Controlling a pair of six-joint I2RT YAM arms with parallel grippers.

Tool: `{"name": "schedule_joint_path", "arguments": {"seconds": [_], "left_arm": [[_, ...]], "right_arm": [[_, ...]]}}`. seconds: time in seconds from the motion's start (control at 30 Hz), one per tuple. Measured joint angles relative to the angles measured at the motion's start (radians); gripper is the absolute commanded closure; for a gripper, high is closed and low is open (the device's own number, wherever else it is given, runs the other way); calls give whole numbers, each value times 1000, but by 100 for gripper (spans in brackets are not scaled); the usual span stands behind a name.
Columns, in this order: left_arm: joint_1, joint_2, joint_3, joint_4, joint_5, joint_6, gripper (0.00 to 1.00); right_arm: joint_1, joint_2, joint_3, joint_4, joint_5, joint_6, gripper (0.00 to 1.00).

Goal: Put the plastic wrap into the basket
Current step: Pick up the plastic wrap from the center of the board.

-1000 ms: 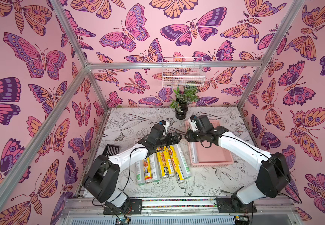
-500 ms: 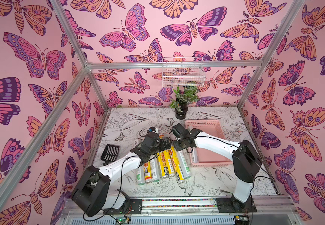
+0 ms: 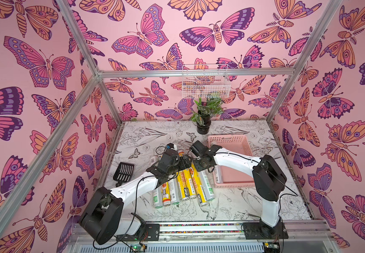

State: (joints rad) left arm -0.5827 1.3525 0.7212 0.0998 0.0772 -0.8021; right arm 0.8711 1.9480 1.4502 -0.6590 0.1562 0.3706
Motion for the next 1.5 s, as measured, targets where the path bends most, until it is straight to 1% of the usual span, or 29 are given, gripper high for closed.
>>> {"name": "schedule_joint_path", "arguments": {"seconds": [0.3,0.97,1.13,1.33,1.5], "left_arm": [[0,0,-10,-1,-11,0,10],[3,6,-10,-3,-15,0,9],[6,8,-10,-4,-15,0,9],[7,8,-10,-4,-15,0,9],[7,8,-10,-3,-15,0,9]], "right_arm": [[0,34,0,1,1,34,47],[-5,86,9,12,14,50,43],[-6,109,10,15,10,51,43],[-7,117,10,18,8,56,54],[-7,107,8,15,12,74,66]]}}
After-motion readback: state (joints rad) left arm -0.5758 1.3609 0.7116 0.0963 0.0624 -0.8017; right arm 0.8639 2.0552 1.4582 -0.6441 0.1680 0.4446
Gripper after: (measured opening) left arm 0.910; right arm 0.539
